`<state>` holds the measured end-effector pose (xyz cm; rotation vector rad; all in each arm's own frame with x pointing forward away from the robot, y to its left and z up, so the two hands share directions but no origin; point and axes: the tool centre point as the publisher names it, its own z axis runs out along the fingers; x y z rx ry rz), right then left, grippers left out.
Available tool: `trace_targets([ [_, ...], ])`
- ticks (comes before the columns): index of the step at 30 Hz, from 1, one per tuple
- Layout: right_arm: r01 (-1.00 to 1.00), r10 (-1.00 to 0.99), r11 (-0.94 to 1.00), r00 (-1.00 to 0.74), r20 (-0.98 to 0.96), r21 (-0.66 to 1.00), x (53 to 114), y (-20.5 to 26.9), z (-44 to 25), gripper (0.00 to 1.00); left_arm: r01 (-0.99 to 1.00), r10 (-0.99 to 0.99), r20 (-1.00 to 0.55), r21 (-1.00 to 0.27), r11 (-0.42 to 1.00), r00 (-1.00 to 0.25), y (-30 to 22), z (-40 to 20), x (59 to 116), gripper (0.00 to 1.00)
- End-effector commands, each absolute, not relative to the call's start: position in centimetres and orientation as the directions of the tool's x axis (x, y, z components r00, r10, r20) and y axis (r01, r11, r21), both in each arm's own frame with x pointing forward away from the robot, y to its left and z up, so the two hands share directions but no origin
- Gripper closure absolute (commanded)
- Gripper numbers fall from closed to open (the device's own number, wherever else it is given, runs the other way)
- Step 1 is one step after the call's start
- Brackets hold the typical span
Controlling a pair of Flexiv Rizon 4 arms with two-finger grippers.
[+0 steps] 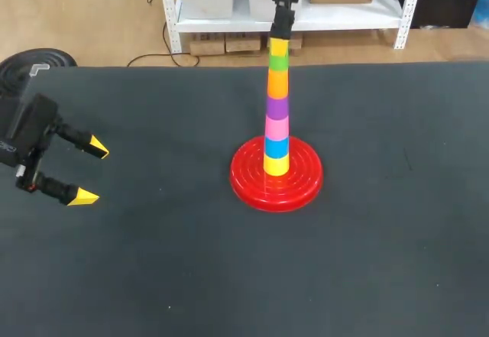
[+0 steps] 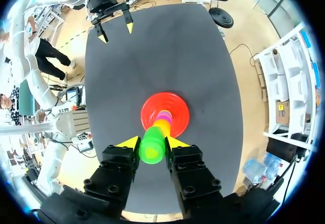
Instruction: Pick up and stack the cylinders on the red base in this order: pink,purple,orange,green
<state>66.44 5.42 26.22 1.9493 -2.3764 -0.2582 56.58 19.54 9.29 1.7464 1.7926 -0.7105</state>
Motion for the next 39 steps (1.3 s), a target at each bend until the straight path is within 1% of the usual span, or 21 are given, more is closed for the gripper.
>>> trace_targets([
  [1,-0.969,-0.977,0.191,-0.203,-0.068,0.159,66.47,5.18,26.04,1.00,1.000,0.717,-0.697,-0.002,0.023,-0.018,19.61,9.18,56.59,0.00],
  [18,-0.971,-0.979,0.178,-0.190,-0.070,0.158,65.86,5.65,26.23,1.00,1.000,0.717,-0.697,-0.002,0.023,-0.018,19.61,9.18,56.59,0.00],
  [39,-0.967,-0.978,0.198,-0.206,-0.034,0.162,66.00,5.13,26.02,1.00,1.000,0.717,-0.697,-0.002,0.023,-0.018,19.61,9.18,56.59,0.00],
])
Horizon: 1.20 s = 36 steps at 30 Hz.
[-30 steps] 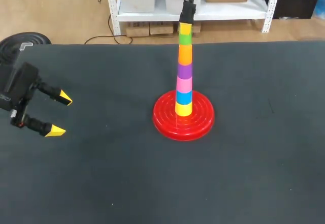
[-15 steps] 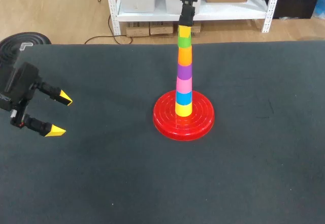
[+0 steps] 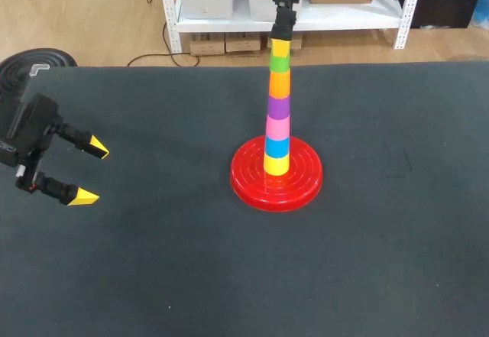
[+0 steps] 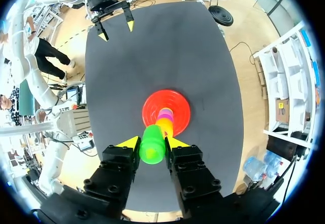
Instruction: Pick up and stack the cylinders on the red base in this order: pink,purple,orange,green
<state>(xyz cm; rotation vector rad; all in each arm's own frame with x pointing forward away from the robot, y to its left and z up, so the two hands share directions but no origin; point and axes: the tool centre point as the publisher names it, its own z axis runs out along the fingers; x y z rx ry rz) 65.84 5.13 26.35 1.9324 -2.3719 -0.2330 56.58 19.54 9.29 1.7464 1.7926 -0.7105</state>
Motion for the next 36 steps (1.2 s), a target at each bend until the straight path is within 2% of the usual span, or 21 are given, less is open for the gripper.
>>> trace_targets([
  [1,-0.967,-0.978,0.199,-0.207,-0.034,0.158,66.05,5.07,26.10,1.00,1.000,0.717,-0.697,-0.002,0.023,-0.018,19.61,9.18,56.59,0.00],
  [36,-0.970,-0.979,0.202,-0.206,-0.011,0.138,66.27,5.37,26.42,1.00,1.000,0.717,-0.697,-0.002,0.023,-0.018,19.61,9.18,56.59,0.00],
])
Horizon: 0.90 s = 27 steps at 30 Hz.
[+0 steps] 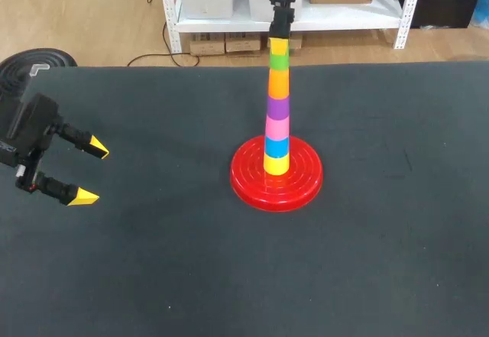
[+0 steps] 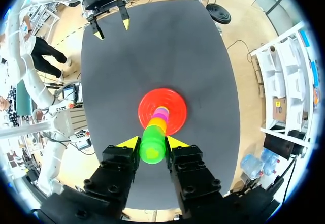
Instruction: Pick up and stack the cylinders on the red base in this order: pink,purple,orange,green
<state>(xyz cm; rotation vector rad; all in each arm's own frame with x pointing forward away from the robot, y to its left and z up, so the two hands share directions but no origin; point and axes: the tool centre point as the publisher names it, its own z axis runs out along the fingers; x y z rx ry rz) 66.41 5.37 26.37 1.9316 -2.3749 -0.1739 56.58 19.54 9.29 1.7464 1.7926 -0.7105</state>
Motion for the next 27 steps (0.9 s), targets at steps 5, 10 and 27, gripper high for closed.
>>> trace_targets([
  [5,-0.968,-0.977,0.210,-0.213,-0.010,0.137,66.0,5.1,26.5,1.00,1.000,0.717,-0.697,-0.002,0.023,-0.018,19.6,9.2,56.6,0.00],
  [10,-0.967,-0.976,0.213,-0.217,-0.011,0.137,65.9,5.0,26.5,1.00,1.000,0.717,-0.697,-0.002,0.023,-0.018,19.6,9.2,56.6,0.00],
  [27,-0.966,-0.977,0.207,-0.213,-0.023,0.154,65.9,4.9,25.3,1.00,1.000,0.717,-0.697,-0.002,0.023,-0.018,19.6,9.2,56.6,0.00],
])
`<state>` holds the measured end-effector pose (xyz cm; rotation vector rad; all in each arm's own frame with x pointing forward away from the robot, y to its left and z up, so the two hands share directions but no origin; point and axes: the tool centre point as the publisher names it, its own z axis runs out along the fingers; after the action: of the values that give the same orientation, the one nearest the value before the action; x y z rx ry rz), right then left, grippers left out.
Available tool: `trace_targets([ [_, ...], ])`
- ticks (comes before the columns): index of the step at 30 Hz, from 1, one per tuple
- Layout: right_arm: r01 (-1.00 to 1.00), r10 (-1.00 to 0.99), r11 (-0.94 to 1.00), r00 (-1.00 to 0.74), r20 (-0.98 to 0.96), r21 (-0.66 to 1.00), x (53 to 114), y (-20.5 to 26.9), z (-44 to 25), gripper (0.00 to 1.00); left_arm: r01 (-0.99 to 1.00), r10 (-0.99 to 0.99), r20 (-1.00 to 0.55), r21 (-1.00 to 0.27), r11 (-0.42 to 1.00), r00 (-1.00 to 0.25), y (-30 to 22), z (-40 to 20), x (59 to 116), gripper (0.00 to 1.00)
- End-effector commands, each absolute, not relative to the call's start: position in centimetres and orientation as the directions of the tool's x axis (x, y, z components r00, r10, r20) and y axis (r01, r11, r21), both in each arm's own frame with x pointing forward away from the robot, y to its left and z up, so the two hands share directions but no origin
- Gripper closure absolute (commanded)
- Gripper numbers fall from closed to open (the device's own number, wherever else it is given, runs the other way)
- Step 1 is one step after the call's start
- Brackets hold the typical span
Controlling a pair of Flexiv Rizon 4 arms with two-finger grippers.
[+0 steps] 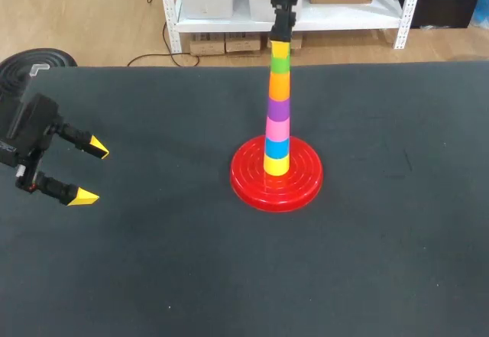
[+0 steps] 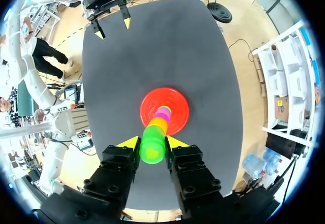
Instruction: Pick up and stack the cylinders on the red base in this order: pink,purple,orange,green
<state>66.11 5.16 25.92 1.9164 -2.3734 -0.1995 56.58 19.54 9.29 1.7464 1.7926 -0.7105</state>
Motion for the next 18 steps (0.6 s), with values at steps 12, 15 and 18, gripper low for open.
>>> trace_targets([
  [12,-0.965,-0.977,0.198,-0.208,-0.046,0.173,65.9,4.9,24.5,1.00,1.000,0.717,-0.697,-0.002,0.023,-0.018,19.6,9.2,56.6,0.00],
  [15,-0.964,-0.977,0.197,-0.208,-0.047,0.178,65.9,4.9,24.3,1.00,1.000,0.717,-0.697,-0.002,0.023,-0.018,19.6,9.2,56.6,0.00],
  [18,-0.964,-0.977,0.197,-0.209,-0.048,0.181,66.0,4.8,24.1,1.00,1.000,0.717,-0.697,-0.002,0.023,-0.018,19.6,9.2,56.6,0.00],
])
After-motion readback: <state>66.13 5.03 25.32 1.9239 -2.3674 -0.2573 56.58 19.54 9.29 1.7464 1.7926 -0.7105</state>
